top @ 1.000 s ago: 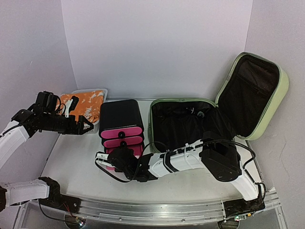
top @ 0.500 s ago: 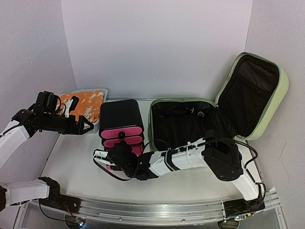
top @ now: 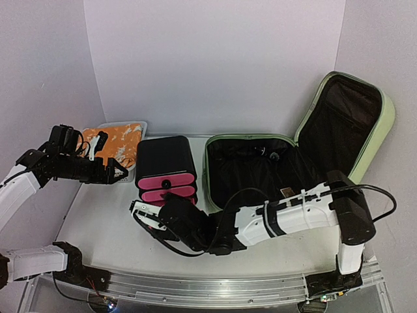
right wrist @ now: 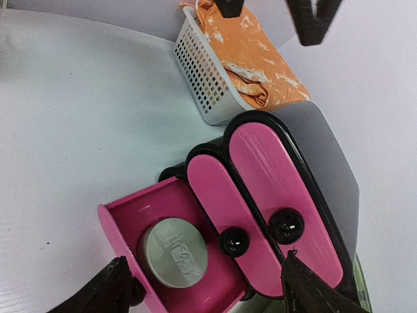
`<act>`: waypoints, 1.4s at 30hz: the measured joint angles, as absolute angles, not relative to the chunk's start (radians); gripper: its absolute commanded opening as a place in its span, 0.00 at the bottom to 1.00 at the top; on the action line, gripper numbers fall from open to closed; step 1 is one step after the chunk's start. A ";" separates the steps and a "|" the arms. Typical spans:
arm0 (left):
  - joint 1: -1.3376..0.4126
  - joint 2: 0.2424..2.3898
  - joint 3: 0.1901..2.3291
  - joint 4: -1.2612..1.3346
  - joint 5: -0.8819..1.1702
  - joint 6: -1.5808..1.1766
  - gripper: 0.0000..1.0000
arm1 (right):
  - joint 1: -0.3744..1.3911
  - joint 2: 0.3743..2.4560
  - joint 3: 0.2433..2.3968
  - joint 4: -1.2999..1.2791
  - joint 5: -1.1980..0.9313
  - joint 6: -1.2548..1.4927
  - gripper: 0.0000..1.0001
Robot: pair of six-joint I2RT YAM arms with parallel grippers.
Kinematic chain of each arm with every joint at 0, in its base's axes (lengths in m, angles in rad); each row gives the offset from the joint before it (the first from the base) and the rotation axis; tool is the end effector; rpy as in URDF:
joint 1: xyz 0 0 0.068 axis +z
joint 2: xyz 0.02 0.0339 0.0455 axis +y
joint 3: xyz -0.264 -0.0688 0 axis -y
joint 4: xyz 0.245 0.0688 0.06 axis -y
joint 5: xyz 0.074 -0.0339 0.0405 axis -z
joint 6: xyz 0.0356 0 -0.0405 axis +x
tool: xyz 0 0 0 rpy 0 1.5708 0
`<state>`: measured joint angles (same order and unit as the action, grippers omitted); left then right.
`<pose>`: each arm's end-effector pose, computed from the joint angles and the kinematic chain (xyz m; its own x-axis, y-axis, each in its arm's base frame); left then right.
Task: Open, take out, and arrange the luggage
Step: Place the makeup in the drawer.
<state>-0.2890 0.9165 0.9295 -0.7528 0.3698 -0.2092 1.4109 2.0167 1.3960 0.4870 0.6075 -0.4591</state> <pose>0.1715 -0.0644 0.3139 -0.7404 0.0181 -0.6719 0.3760 0.8397 -0.3917 0.0950 0.4611 0.2442 0.3003 -0.4234 -0.8547 -0.6553 0.5595 -0.5074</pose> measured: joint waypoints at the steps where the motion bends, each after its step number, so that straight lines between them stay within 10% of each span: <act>1: -0.289 0.916 0.929 -0.753 0.370 -0.209 1.00 | 1.408 1.993 1.374 0.487 0.608 -0.439 0.83; 24: -0.289 0.916 0.929 -0.760 0.216 -0.331 1.00 | 0.991 1.559 1.123 0.432 0.406 0.018 0.94; 42: -0.289 0.924 0.944 -0.759 0.162 -0.376 0.99 | 0.627 1.869 1.319 0.256 0.447 0.031 0.93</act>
<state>-0.2890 0.9237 0.9440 -0.7593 0.1623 -0.3756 0.6270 1.8687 1.3186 0.2558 0.4465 0.0315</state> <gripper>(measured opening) 0.994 0.922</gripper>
